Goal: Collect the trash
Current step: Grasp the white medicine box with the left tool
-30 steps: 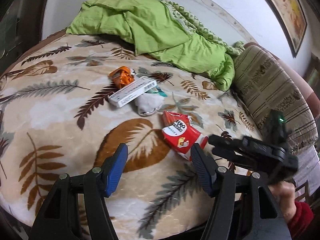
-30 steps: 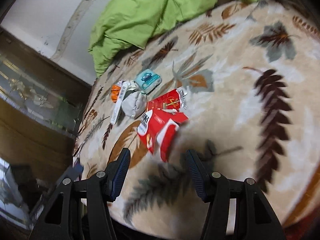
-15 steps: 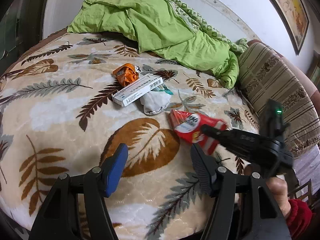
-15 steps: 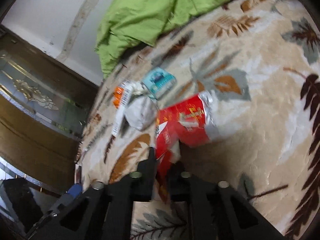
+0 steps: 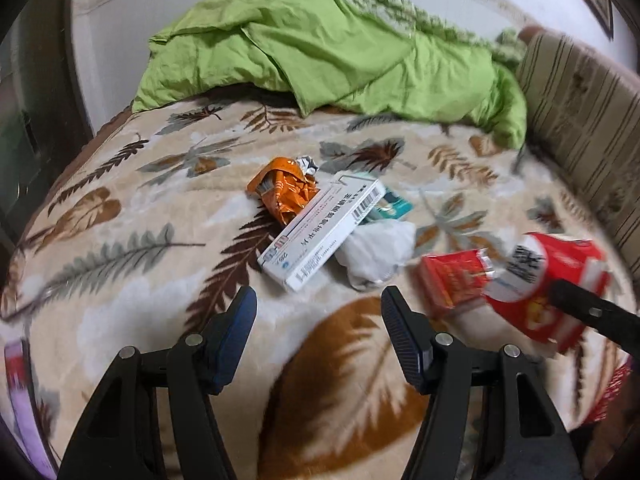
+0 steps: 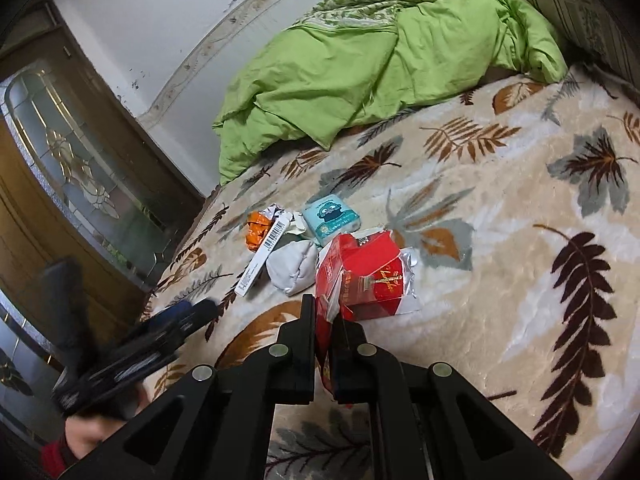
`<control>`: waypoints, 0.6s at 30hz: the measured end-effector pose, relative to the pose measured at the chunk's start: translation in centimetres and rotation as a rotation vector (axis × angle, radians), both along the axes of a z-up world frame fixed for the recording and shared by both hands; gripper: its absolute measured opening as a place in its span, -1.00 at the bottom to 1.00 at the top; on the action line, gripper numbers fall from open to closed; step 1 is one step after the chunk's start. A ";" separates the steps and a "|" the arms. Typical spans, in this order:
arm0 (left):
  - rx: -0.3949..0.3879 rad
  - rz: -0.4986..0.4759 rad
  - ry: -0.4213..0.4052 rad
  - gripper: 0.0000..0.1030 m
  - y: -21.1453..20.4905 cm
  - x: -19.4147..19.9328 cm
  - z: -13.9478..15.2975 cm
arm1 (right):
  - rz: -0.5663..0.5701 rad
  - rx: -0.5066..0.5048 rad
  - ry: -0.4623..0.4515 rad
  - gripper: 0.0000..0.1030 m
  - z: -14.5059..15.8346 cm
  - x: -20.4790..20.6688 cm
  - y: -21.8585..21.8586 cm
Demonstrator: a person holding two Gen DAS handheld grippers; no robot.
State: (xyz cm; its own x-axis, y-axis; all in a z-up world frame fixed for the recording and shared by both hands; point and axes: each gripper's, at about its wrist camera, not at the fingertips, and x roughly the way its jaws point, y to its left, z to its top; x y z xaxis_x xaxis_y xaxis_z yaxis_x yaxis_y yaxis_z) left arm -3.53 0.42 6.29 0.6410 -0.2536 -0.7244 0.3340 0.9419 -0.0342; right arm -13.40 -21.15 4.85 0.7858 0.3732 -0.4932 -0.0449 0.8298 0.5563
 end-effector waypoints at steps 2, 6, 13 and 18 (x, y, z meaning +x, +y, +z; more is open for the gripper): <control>0.041 -0.004 0.014 0.07 -0.9 1.3 -0.8 | 0.001 0.000 0.006 -0.89 -0.2 0.1 0.0; 0.145 0.004 -0.006 0.01 -2.7 3.5 -2.2 | 0.002 0.033 0.012 -0.89 -0.4 0.3 -0.4; 0.094 0.060 -0.015 -0.35 -1.9 6.4 -3.4 | 0.028 0.027 0.013 -0.89 -0.4 0.7 0.1; -0.021 0.132 0.000 -0.63 0.7 7.0 -3.2 | 0.051 -0.048 -0.006 -0.89 0.0 1.2 1.4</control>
